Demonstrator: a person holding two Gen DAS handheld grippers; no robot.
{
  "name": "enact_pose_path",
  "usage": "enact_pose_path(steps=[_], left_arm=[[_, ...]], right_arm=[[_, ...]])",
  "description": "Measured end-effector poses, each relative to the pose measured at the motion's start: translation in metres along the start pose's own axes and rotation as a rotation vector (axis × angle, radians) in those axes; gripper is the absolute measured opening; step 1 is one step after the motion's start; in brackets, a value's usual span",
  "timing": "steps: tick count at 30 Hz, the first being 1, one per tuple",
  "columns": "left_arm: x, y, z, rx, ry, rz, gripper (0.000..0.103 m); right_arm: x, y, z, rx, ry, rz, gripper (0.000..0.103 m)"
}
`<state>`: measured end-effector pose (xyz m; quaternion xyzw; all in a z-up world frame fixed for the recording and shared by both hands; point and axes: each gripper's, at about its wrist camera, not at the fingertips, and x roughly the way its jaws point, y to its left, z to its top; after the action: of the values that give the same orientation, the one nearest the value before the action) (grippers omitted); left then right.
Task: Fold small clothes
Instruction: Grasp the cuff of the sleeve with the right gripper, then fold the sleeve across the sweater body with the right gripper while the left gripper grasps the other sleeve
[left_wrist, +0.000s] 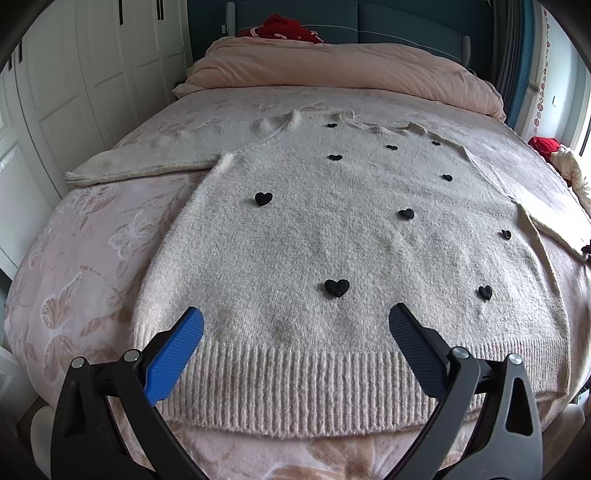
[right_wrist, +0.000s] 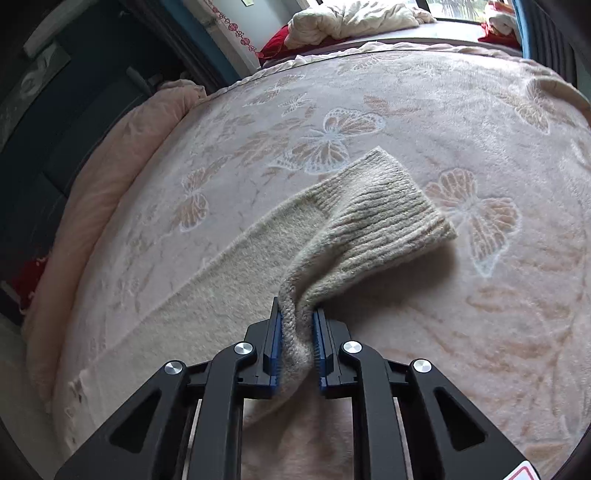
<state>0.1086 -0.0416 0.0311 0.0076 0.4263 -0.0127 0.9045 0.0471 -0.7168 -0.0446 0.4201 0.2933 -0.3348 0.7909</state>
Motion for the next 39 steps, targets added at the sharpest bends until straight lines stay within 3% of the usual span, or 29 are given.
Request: enact_pose_path(steps=[4, 9, 12, 14, 17, 19, 22, 25, 28, 30, 32, 35, 36, 37, 38, 39], left_arm=[[0.002, 0.007, 0.002, -0.022, 0.003, -0.011, 0.098], [-0.003, 0.022, 0.009, -0.074, -0.017, -0.046, 0.098], [-0.01, 0.032, 0.017, -0.108, -0.04, -0.067, 0.098], [-0.015, 0.04, 0.023, -0.132, -0.062, -0.083, 0.098], [-0.019, 0.054, 0.038, -0.172, -0.086, -0.111, 0.098], [-0.014, 0.064, 0.052, -0.213, -0.087, -0.152, 0.098], [0.005, 0.08, 0.077, -0.282, -0.058, -0.219, 0.098], [0.036, 0.088, 0.104, -0.347, -0.037, -0.269, 0.098], [0.076, 0.085, 0.132, -0.379, -0.008, -0.296, 0.098], [0.111, 0.077, 0.152, -0.444, 0.035, -0.367, 0.098], [0.141, 0.069, 0.162, -0.505, 0.083, -0.383, 0.098], [0.179, 0.055, 0.171, -0.56, 0.149, -0.364, 0.096], [0.188, 0.049, 0.173, -0.571, 0.154, -0.355, 0.092], [0.191, 0.048, 0.176, -0.575, 0.156, -0.357, 0.08], [0.196, 0.045, 0.178, -0.576, 0.165, -0.366, 0.061], [0.202, 0.042, 0.181, -0.577, 0.184, -0.379, 0.051]], right_arm=[[-0.034, 0.048, 0.011, -0.035, -0.089, 0.153, 0.012], [-0.114, 0.198, -0.009, -0.281, -0.16, 0.482, 0.012], [-0.159, 0.306, -0.065, -0.502, -0.145, 0.664, 0.013], [-0.172, 0.368, -0.118, -0.615, -0.079, 0.763, 0.014], [-0.161, 0.431, -0.207, -0.722, 0.075, 0.832, 0.022], [-0.141, 0.455, -0.268, -0.796, 0.204, 0.831, 0.032], [-0.121, 0.452, -0.32, -0.823, 0.305, 0.789, 0.034], [-0.11, 0.404, -0.322, -0.739, 0.331, 0.724, 0.047], [-0.098, 0.345, -0.296, -0.679, 0.308, 0.596, 0.047], [-0.087, 0.312, -0.279, -0.616, 0.305, 0.531, 0.049], [-0.072, 0.279, -0.262, -0.51, 0.324, 0.488, 0.049], [-0.047, 0.26, -0.237, -0.385, 0.342, 0.488, 0.049], [-0.042, 0.26, -0.232, -0.355, 0.347, 0.5, 0.049], [-0.033, 0.26, -0.23, -0.324, 0.357, 0.516, 0.049], [-0.025, 0.259, -0.225, -0.282, 0.369, 0.54, 0.049], [-0.019, 0.259, -0.221, -0.245, 0.376, 0.554, 0.049]])
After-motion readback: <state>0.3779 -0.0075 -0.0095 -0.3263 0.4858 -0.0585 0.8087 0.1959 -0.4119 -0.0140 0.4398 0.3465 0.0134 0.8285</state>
